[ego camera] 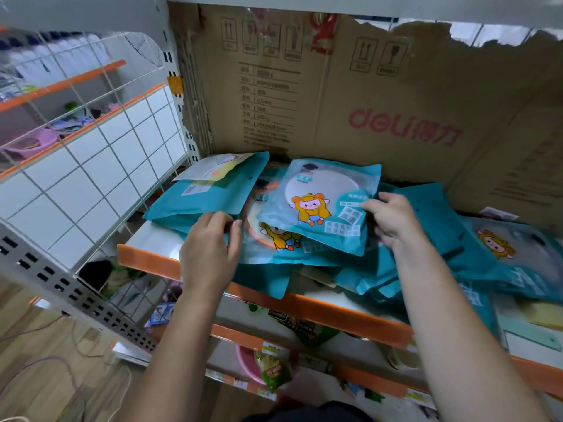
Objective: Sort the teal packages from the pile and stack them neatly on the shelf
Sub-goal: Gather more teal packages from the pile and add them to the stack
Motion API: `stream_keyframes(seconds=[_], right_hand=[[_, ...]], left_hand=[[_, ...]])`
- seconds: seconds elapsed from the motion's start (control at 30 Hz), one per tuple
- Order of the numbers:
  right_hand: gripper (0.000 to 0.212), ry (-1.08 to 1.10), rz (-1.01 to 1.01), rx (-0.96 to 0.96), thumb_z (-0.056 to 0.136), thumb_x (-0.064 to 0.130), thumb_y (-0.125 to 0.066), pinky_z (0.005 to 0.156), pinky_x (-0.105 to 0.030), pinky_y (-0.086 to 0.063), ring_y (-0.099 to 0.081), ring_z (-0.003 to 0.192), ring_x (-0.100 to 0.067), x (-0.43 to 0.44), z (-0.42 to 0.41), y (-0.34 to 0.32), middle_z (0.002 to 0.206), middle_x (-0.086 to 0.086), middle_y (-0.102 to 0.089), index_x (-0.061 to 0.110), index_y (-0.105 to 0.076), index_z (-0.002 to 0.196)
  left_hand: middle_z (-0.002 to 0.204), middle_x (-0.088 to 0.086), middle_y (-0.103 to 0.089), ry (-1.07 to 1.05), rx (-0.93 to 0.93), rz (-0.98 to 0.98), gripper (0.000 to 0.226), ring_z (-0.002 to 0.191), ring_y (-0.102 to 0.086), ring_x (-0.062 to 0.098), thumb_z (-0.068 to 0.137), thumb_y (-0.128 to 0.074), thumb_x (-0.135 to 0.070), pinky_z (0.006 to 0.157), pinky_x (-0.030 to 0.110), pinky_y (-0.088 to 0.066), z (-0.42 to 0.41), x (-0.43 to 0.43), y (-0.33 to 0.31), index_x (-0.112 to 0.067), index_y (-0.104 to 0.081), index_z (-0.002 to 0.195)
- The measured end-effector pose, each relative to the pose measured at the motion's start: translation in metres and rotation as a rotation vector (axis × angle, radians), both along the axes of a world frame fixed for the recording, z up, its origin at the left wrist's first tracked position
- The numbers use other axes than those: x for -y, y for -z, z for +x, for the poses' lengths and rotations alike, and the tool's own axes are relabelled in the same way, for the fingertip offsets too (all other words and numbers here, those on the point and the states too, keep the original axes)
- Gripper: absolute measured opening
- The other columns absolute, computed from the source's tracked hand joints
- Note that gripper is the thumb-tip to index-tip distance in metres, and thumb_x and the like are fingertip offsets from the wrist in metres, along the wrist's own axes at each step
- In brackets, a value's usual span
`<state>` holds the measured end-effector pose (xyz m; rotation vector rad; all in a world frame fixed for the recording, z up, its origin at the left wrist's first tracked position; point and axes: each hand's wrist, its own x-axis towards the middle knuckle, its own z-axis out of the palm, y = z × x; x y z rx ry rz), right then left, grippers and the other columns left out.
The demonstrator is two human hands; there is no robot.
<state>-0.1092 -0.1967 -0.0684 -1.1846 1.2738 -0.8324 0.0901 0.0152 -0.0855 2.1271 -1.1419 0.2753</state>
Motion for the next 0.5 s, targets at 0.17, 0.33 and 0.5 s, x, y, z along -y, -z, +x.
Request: stream_keyframes(seconds=[0.17, 0.33, 0.5], right_hand=[[0.024, 0.073, 0.023, 0.116, 0.084, -0.011, -0.046, 0.043, -0.029, -0.053, -0.067, 0.049, -0.016, 0.000, -0.029, -0.006, 0.052, -0.004, -0.066, 0.002, -0.062, 0.071], [0.004, -0.002, 0.070, 0.159, 0.088, 0.001, -0.064, 0.050, -0.035, -0.057, -0.073, 0.065, -0.022, -0.003, -0.057, -0.008, 0.076, -0.013, -0.073, 0.003, -0.066, 0.091], [0.010, 0.020, -0.076, 0.038, 0.096, 0.013, -0.056, 0.045, -0.024, -0.054, -0.070, 0.058, -0.010, 0.001, -0.076, -0.007, 0.083, -0.005, -0.070, 0.015, -0.062, 0.089]], left_hand=[[0.093, 0.000, -0.065, -0.083, -0.252, 0.042, 0.036, 0.083, -0.057, 0.019, 0.094, -0.054, -0.044, 0.070, 0.034, -0.046, -0.001, 0.004, 0.009, -0.011, -0.064, 0.103], [0.077, 0.004, -0.061, 0.000, -0.743, -0.042, 0.041, 0.073, -0.056, 0.022, 0.088, -0.061, -0.048, 0.062, 0.034, -0.041, -0.010, 0.022, 0.006, -0.007, -0.061, 0.087], [0.083, 0.002, -0.066, 0.091, -0.977, -0.162, 0.020, 0.072, -0.064, 0.015, 0.093, -0.061, -0.032, 0.053, 0.018, -0.049, -0.029, 0.043, -0.001, -0.012, -0.060, 0.088]])
